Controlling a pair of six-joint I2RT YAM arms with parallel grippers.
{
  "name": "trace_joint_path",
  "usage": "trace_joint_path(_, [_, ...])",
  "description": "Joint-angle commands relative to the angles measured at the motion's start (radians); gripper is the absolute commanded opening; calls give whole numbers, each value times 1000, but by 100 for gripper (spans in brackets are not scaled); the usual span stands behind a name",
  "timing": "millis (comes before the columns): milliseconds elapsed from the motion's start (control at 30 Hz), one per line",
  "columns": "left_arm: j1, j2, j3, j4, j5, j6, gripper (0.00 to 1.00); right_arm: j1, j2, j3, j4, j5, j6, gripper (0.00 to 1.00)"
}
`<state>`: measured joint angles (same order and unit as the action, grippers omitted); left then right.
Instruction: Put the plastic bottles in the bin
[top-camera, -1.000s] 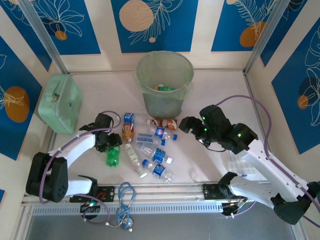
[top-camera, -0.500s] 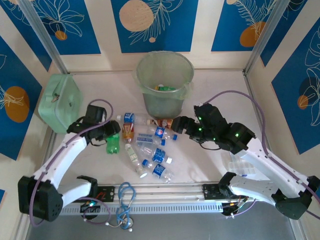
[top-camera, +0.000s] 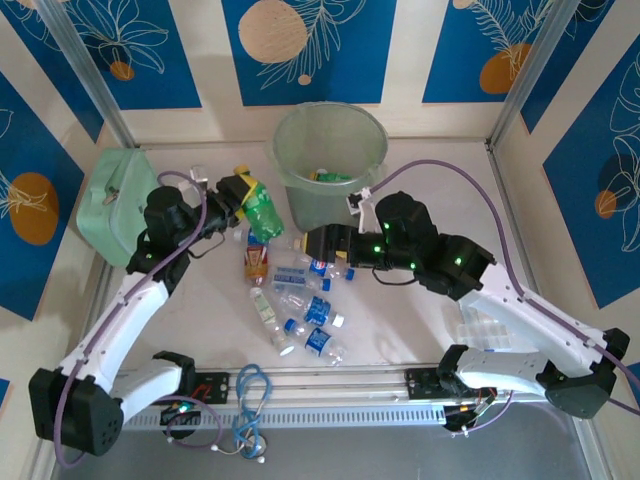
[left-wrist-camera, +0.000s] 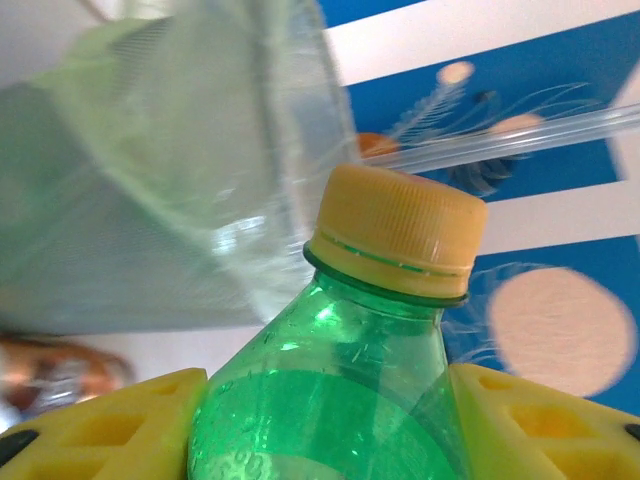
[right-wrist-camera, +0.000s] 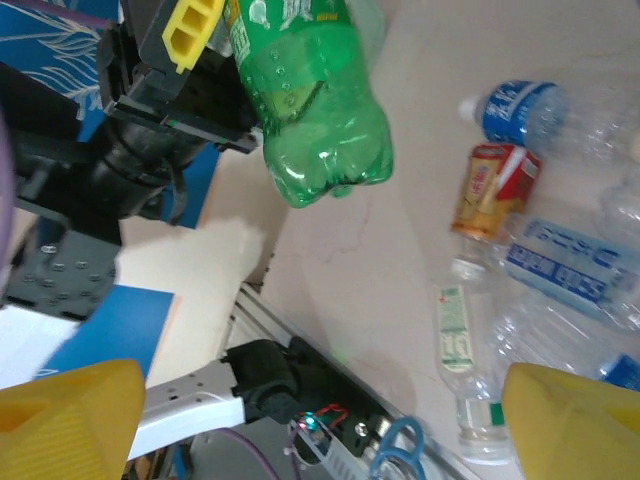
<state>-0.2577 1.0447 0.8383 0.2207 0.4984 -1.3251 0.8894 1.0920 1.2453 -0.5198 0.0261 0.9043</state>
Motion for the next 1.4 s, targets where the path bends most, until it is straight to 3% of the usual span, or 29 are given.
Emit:
trace_joint_path(0, [-20,16,8,371,69,-206,48,-45,26,48,113,-140,-20,93])
trace_joint_path(500, [-208,166,-51,899,-83,-418,45,-138,95,20,404,-292,90,95])
trace_joint_path(933, [-267,242,-57,1036,-184,-467,43,-147,110,-34,469,-255,142,94])
trace_joint_path(1167, [-277,269,-74,1108,-226,-485,42,-142,121,-33,510,-262,159,86])
trace_joint_path(1367, [-281,278,-71,1120,-232,-480,41,-142,123,-40,520,-261,169,73])
